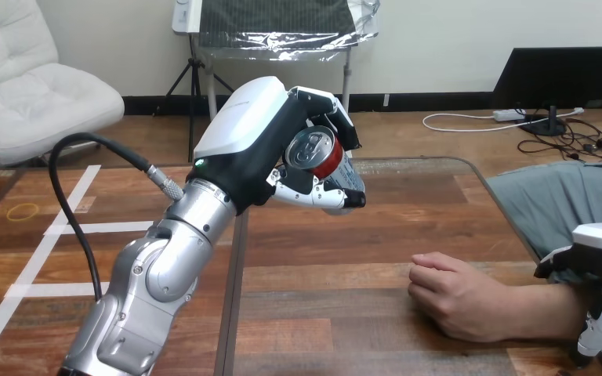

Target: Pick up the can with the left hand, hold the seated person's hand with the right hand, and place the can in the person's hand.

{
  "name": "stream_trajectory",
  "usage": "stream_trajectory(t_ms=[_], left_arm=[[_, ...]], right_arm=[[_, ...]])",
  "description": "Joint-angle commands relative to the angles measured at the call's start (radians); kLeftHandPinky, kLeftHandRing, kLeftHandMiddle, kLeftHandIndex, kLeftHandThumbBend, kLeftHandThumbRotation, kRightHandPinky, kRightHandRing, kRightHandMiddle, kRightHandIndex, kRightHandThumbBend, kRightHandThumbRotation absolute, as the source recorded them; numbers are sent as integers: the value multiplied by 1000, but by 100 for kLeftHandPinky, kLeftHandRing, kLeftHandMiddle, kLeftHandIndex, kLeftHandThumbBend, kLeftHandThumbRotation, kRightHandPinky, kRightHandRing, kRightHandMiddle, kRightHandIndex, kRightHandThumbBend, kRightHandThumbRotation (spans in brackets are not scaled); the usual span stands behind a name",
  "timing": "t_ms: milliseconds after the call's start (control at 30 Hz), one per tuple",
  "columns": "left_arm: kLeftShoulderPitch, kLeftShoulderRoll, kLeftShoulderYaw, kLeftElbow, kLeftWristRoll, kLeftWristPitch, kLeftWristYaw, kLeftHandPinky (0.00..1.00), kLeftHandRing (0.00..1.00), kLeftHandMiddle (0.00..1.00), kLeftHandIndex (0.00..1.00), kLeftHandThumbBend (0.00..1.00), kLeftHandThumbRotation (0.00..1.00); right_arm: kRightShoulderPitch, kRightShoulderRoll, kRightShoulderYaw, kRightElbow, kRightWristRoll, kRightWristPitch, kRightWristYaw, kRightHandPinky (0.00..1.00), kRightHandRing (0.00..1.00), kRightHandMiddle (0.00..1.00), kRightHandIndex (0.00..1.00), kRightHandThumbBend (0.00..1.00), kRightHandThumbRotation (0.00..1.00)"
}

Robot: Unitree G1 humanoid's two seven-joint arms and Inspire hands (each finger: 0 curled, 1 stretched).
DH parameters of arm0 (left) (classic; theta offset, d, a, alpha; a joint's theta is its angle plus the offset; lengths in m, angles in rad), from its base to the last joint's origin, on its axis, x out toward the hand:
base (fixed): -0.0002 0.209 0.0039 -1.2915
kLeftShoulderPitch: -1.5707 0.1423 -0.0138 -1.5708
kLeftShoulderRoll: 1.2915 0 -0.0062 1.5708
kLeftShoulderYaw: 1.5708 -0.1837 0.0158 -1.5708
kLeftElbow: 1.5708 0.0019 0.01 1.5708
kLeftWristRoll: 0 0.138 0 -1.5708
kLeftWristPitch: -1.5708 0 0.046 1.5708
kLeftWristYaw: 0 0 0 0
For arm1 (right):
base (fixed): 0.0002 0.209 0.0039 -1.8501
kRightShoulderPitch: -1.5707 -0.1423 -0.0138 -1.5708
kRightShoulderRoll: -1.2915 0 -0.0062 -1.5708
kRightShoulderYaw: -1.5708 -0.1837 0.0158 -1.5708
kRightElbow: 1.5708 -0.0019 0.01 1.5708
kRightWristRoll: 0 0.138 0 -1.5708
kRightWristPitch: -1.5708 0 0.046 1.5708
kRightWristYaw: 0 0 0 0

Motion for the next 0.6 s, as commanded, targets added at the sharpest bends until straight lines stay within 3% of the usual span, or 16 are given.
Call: stream_trajectory(t_ms=[0,167,567], left_arm=[[-63,-7,28,-6,-23,-6,5,28,34,43,48,60,0],[-63,-9,27,-4,-27,-6,1,28,34,43,48,60,0],[-64,-7,24,-2,-28,-6,-5,27,34,43,48,59,0]], right_arm=[[-121,-21,49,62,-43,-19,-2,90,93,93,88,85,7],[-160,-4,92,107,-77,-5,9,91,93,93,88,85,9],[-207,33,150,170,-116,12,-5,88,92,93,87,83,9]])
